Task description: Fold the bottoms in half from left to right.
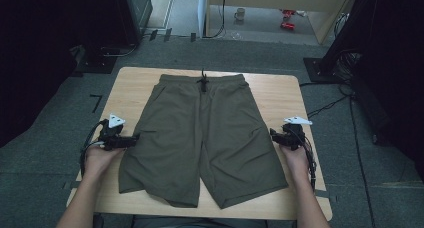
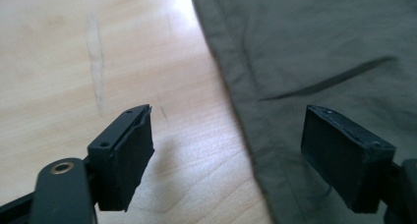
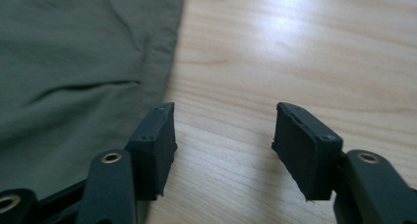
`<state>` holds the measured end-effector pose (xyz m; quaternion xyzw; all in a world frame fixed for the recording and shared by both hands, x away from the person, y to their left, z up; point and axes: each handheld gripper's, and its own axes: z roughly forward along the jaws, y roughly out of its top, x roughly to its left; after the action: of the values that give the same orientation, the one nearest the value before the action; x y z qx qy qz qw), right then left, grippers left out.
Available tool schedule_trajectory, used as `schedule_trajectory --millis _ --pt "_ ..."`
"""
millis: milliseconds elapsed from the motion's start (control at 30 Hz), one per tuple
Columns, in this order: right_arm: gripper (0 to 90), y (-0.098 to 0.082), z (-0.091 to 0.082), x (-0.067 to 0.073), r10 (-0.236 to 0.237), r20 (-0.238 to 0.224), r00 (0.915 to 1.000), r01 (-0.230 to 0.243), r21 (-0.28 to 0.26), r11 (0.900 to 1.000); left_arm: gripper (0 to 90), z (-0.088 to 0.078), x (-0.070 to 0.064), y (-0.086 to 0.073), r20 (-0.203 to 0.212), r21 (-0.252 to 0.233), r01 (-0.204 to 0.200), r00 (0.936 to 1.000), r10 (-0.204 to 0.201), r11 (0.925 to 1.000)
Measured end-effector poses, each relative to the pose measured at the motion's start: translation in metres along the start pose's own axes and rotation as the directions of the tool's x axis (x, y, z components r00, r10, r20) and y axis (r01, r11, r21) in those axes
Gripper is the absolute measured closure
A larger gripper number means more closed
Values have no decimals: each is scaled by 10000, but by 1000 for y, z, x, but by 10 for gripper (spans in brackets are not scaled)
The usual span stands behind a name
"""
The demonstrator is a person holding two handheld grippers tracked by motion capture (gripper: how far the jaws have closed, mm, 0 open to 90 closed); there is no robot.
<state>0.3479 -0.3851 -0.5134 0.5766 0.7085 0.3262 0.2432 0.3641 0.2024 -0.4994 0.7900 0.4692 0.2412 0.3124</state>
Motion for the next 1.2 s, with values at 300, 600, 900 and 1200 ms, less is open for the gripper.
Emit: schedule_trajectory --millis 300,600,900,1200 --pt "438 18 -3 27 -95 -1192 9928 24 -595 9982 196 -3 -14 9 1556 -122 433 9870 -409 9990" --pt "436 25 9 60 -706 -1529 9857 674 -256 9974 341 -4 -26 10 2002 -339 319 9794 -245 9989" --pt "414 24 23 80 -1100 -1755 9783 1081 -203 9939 446 3 -38 7 2215 -103 -18 9751 40 9999" --pt "406 19 34 91 -1509 -1655 9746 1516 -86 9884 421 9 -42 3 1925 400 -329 9810 246 9987"
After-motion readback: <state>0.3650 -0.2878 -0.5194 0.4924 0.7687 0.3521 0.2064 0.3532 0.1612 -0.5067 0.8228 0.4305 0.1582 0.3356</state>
